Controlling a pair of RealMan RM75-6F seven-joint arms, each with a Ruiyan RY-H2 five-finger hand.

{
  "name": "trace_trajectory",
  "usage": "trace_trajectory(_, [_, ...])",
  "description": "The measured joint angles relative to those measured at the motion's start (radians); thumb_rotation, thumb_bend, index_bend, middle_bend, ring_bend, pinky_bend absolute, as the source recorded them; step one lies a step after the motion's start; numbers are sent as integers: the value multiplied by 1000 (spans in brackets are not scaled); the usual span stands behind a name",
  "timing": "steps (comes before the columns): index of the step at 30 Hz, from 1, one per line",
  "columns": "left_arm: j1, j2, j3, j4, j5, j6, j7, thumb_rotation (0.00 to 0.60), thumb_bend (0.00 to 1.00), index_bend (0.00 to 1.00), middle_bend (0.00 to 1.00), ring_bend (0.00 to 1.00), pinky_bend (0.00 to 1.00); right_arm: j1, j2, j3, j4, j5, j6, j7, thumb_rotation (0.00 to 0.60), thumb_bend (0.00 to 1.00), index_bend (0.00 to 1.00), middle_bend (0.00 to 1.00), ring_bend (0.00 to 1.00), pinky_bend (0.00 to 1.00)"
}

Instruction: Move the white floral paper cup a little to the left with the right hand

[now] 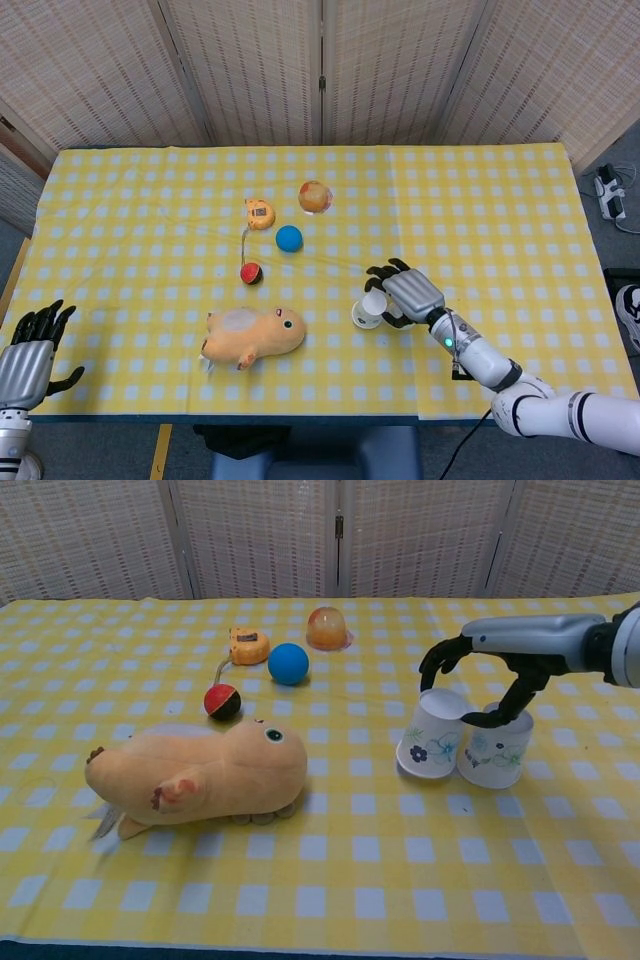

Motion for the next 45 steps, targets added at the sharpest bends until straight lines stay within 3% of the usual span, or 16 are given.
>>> trace_trajectory(15, [-3,-3,1,-6,2,-2,9,600,282,87,23,41,0,-7,16,-13,-12,-4,17,8,600,451,249,147,163,62])
trace_trajectory(28, [-8,3,-6,-22,8,7,20,600,282,86,21,41,0,-61,104,-12,-79,-64,102,51,600,451,247,147,160,62])
trace_trajectory(37, [-7,-20,-12,-7,55,55,18,600,283,95,21,41,0,-216,205,-46,-143,-161,343,64,600,451,179,145,161,62])
trace_trajectory(45, [-8,-61,-25,15,97,103,28,600,283,117,21,46,0,-443,219,-108,-119,-303,664,92,600,451,153,134,159,62])
